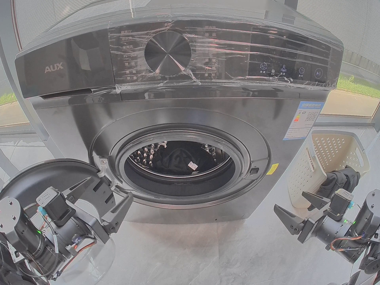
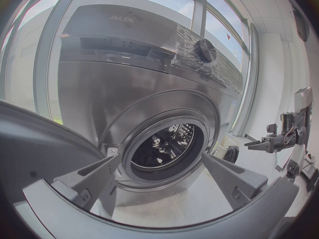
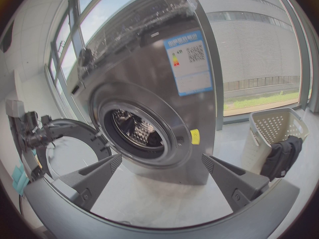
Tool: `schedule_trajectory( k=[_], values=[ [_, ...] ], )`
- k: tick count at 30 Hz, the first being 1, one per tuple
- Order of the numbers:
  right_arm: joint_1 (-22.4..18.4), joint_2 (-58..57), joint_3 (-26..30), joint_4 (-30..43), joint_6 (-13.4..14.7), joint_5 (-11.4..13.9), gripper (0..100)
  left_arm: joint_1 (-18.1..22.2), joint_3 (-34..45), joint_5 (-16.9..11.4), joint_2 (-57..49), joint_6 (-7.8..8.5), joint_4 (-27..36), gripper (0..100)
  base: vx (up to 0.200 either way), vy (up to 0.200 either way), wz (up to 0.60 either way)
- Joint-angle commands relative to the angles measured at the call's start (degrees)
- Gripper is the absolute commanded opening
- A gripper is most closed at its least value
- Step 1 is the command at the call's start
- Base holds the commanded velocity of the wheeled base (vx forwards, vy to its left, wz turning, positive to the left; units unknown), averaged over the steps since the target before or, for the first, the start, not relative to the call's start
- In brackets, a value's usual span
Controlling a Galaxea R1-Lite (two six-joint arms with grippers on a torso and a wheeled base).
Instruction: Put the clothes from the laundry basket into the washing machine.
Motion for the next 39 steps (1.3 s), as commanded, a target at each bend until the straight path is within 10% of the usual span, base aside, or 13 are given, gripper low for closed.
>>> schedule_trajectory(
  k=[1, 15, 23, 30, 35, 39],
  values=[
    [-3.4, -9.1, 1.0, 6.9, -1.5, 1.1, 100, 3.4, 1.3, 0.0, -9.5, 2.71, 5.9, 100, -0.2, 0.0, 0.0],
    [-5.5, -24.7, 1.0, 18.6, -0.9, 0.1, 100, 8.4, 1.3, 0.9, -31.6, 4.12, 26.3, 100, -0.2, 0.0, 0.0],
    [-13.1, -47.4, 1.0, 42.6, 2.8, 1.1, 100, 17.0, 1.3, 0.4, -52.3, 3.68, 50.9, 100, -0.075, 0.0, 0.0],
    [-29.0, -64.4, 1.0, 50.9, -8.1, 5.6, 100, 25.9, 1.3, 0.1, -64.1, 4.38, 64.5, 100, 0.0, 0.0, 0.0],
    [-36.2, -80.4, 0.7, 68.2, -11.2, 13.5, 100, 30.9, 1.3, -4.2, -69.4, 4.65, 67.8, 100, 0.0, 0.0, 0.0],
    [-36.6, -81.2, 1.0, 72.2, -10.6, 13.9, 100, 35.1, 1.3, -9.5, -73.9, 7.37, 72.7, 100, 0.0, 0.0, 0.0]
  ],
)
